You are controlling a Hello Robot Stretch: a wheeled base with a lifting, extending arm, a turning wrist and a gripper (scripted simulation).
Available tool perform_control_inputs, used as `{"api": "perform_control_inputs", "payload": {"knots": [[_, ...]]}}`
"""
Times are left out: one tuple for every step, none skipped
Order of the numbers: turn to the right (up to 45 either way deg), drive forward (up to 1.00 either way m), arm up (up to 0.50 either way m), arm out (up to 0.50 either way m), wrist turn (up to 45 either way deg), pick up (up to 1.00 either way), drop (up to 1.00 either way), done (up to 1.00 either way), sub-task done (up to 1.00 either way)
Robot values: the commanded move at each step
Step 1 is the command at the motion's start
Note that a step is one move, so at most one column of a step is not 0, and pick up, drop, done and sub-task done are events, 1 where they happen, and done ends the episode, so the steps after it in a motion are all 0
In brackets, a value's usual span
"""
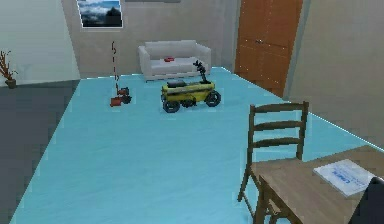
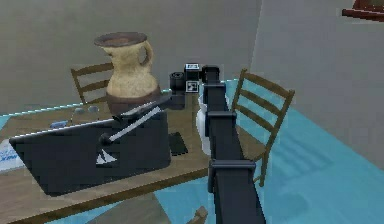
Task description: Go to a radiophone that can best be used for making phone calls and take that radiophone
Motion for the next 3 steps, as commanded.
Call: {"api": "perform_control_inputs", "payload": {"knots": [[0.0, 0.00, 0.00, 0.02, 0.0, 0.00, 0.00, 0.00, 0.00], [0.0, 0.00, 0.00, 0.00, 45.0, 0.00, 0.00, 0.00, 0.00], [0.0, 0.00, 0.00, 0.00, 27.0, 0.00, 0.00, 0.00, 0.00]]}}
